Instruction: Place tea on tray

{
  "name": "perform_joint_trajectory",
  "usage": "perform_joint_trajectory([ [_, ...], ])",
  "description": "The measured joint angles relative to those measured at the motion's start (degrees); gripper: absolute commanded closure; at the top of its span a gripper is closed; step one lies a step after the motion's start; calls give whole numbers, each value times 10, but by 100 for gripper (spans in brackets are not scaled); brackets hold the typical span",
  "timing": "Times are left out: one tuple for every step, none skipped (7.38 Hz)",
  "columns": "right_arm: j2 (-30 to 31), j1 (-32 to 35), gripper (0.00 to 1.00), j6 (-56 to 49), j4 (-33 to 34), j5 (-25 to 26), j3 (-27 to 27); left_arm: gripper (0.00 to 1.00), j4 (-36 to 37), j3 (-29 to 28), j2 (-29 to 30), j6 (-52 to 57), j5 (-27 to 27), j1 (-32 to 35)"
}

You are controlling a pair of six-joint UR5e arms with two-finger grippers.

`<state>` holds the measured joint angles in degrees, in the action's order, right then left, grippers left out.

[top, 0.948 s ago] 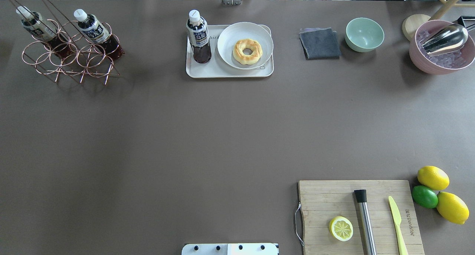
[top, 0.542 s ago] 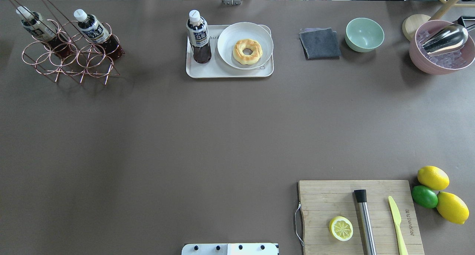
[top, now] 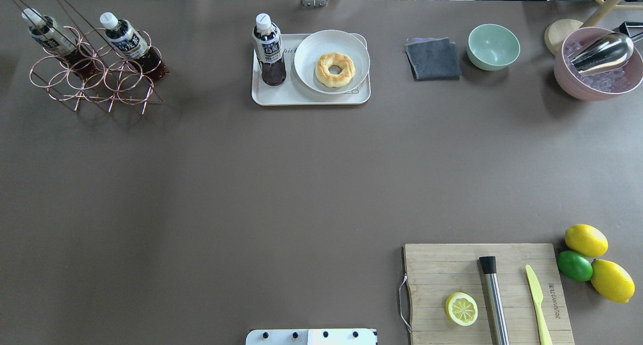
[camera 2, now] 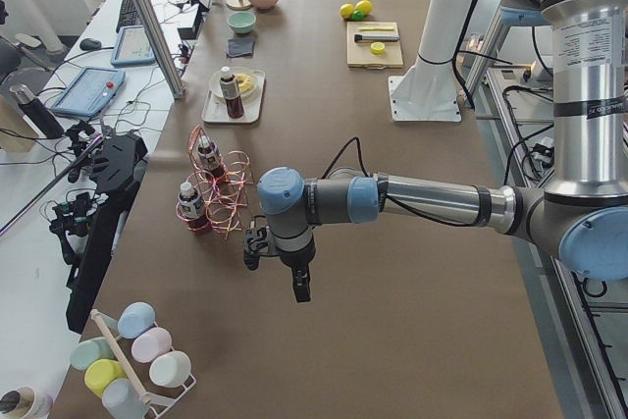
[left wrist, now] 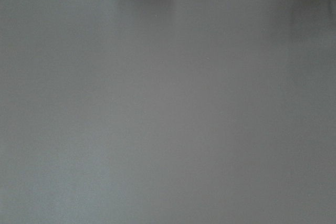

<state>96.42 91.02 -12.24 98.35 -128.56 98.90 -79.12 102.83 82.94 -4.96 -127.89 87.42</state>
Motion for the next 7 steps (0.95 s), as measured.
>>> perform_joint_trajectory([
  [0,-2,0,0,0,0,0,2,-1,-7,-1,0,1,-4],
  [0,-3,0,0,-1,0,0,2,-1,-11,-2,0,2,-6],
  [0,-4,0,-1,-1,0,0,2,-2,-13,-1,-1,2,-6],
  [0,-4,0,-1,-1,0,0,2,-2,-13,-1,-2,1,-6],
  [0,-4,0,-1,-1,0,0,2,-2,-14,-1,-2,1,-6],
  [0,-4,0,-2,-1,-1,0,2,-2,-14,-2,-3,0,-6],
  [0,-5,0,-2,-1,-1,0,2,-2,-13,-3,-3,-1,-6],
])
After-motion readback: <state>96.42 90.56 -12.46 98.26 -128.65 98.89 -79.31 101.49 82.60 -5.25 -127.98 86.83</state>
